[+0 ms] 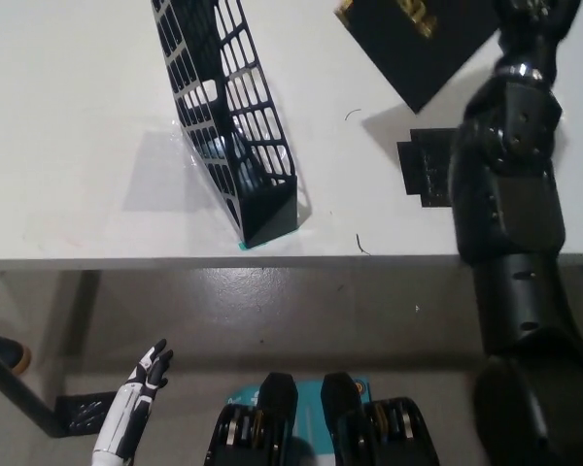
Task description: A notebook is kept standing on the table on the right hand side and a black shelf is kept on the left hand side and the robot uses its right hand to grab the notebook and places it in the shelf
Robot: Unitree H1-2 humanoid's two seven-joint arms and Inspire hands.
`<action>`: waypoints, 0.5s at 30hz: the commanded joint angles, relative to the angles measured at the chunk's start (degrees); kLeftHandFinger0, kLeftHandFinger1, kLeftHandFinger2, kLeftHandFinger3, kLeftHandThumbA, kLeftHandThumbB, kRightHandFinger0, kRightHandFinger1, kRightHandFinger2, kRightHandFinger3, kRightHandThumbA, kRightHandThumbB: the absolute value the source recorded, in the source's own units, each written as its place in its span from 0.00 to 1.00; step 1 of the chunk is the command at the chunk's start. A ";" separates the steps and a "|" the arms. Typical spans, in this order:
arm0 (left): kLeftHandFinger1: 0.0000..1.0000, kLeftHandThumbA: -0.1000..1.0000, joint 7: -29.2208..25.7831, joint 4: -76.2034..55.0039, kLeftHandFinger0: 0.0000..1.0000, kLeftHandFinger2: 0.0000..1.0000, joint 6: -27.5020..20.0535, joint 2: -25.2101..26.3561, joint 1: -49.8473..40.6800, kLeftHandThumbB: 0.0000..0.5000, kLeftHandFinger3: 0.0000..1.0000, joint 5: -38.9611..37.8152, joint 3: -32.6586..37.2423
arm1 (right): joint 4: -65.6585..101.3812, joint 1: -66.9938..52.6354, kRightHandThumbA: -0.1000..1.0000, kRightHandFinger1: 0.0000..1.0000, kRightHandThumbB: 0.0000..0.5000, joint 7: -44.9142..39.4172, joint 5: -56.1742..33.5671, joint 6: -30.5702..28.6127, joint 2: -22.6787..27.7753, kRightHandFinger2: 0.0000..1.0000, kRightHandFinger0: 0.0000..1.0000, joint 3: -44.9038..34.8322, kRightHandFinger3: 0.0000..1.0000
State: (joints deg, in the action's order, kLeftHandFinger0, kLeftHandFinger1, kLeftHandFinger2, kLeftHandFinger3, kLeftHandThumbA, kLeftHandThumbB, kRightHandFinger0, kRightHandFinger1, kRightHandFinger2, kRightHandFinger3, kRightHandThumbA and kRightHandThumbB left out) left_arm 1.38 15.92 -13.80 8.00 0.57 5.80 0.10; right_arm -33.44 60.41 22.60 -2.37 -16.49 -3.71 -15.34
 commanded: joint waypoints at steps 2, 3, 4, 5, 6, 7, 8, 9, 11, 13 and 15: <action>1.00 1.00 0.51 -2.28 1.00 1.00 -1.51 0.27 -0.74 0.19 1.00 -0.72 0.16 | 12.98 15.67 0.00 0.14 0.26 6.99 23.26 4.81 -3.83 0.60 0.00 12.82 0.71; 1.00 1.00 0.38 -2.18 1.00 1.00 -1.84 0.17 -0.81 0.19 1.00 -0.73 0.13 | 12.09 15.91 0.00 0.14 0.26 7.34 23.32 4.48 -4.18 0.59 0.00 13.52 0.72; 1.00 1.00 0.27 -1.93 1.00 1.00 -2.28 0.24 -0.85 0.17 1.00 -0.45 0.21 | 10.67 16.24 0.00 0.14 0.26 8.01 23.98 3.79 -4.42 0.59 0.00 14.57 0.72; 1.00 1.00 0.34 -2.07 1.00 1.00 -2.08 0.30 -0.93 0.17 1.00 -0.34 0.28 | 10.11 16.41 0.00 0.14 0.25 8.46 24.78 4.00 -4.54 0.60 0.00 15.33 0.72; 1.00 1.00 0.40 -1.96 1.00 1.00 -2.18 0.34 -0.93 0.16 1.00 -0.32 0.34 | 9.38 16.53 0.00 0.14 0.25 9.15 25.63 3.96 -4.64 0.61 0.00 16.08 0.73; 1.00 1.00 0.29 -1.94 1.00 1.00 -2.13 0.39 -0.89 0.17 1.00 -0.01 0.41 | 8.78 16.57 0.00 0.14 0.26 9.82 26.06 3.89 -4.75 0.61 0.00 16.60 0.74; 1.00 1.00 0.06 -2.12 1.00 1.00 -1.82 0.44 -0.93 0.18 1.00 0.44 0.44 | 7.78 16.65 0.00 0.13 0.26 10.62 26.45 3.62 -4.98 0.60 0.00 17.13 0.74; 1.00 1.00 0.04 -2.22 1.00 1.00 -1.63 0.44 -0.94 0.18 1.00 0.44 0.40 | 7.16 16.71 0.00 0.13 0.26 11.09 26.59 3.36 -5.00 0.60 0.00 17.42 0.74; 1.00 1.00 0.22 -2.23 1.00 1.00 -1.79 0.41 -0.84 0.17 1.00 -0.10 0.24 | 5.14 16.88 0.00 0.13 0.25 11.95 26.39 2.41 -5.10 0.60 0.00 18.07 0.74; 1.00 1.00 0.14 -2.46 1.00 1.00 -1.50 0.35 -0.81 0.19 1.00 0.10 0.31 | 3.37 17.08 0.00 0.13 0.25 12.68 26.11 1.75 -5.03 0.60 0.00 18.67 0.74; 1.00 1.00 0.33 -2.78 1.00 1.00 -0.81 0.46 -0.78 0.19 1.00 0.15 0.39 | 1.77 17.29 0.00 0.12 0.25 13.42 26.29 1.80 -4.81 0.61 0.00 19.36 0.76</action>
State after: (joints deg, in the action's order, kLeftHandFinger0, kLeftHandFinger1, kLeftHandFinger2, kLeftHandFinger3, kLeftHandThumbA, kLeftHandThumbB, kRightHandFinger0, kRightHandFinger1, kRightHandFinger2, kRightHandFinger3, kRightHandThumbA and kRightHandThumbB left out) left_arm 1.39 15.70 -13.79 8.01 0.05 5.80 0.13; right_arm -31.96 67.59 29.44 14.52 -13.03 -7.22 0.97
